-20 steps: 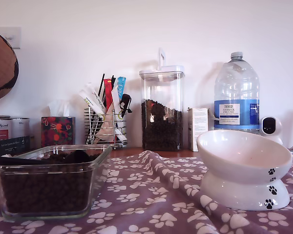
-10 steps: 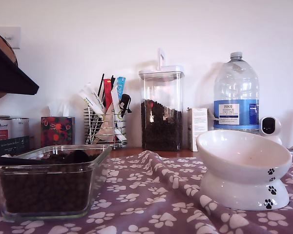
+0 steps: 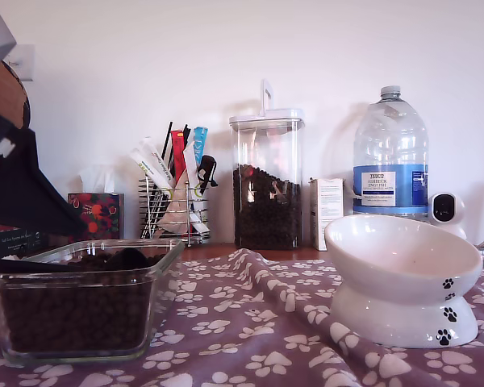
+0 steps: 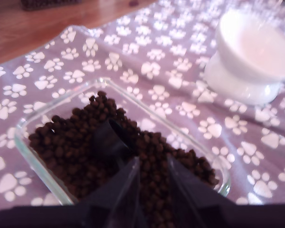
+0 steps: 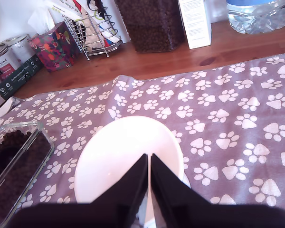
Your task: Measure one spoon of cat food and pour it into the food bowl
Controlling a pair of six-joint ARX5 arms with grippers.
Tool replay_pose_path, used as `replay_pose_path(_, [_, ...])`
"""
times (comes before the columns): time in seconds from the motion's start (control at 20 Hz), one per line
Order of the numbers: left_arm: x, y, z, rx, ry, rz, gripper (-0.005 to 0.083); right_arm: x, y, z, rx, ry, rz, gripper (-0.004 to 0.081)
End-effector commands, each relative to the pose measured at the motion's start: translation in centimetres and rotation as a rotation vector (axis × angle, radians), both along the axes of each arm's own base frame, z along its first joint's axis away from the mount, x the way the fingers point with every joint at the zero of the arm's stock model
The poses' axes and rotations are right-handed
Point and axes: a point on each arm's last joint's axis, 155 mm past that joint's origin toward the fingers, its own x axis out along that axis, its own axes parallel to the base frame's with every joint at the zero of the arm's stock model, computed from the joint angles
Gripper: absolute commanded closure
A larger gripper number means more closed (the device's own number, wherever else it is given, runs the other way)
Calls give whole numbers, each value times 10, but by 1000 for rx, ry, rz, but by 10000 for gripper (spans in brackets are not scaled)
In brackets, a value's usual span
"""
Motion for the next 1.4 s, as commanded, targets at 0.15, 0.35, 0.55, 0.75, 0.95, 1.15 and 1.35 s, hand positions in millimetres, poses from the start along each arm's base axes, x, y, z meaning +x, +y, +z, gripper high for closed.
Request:
replay_pose_path(0.15, [5,-1,-9,52,-9,17,570,0,1,-2,-4,4,4,783])
replay_pose_path(0.35, [11,-1,-17,117,-9,34,570,0,1,-1,-4,3,4,783])
replay_pose_path(0.55, [18,0,-23,171,41,51,571,0,1,-2,-4,4,4,783])
replay_pose_path(0.75, [17,0,-35,212,104,46,575,0,1,-1,-4,3,4,783])
replay_pose_path(0.95, [14,2,-40,228,129,45,576,0,1,-1,-4,3,5,783])
replay_pose_path(1.15, [15,2,-39,227,126,45,685,0,1,-1,-3,3,5,782])
replay_pose_path(1.35, [23,-2,-26,215,98,50,793,0,1,-1,-3,3,5,782])
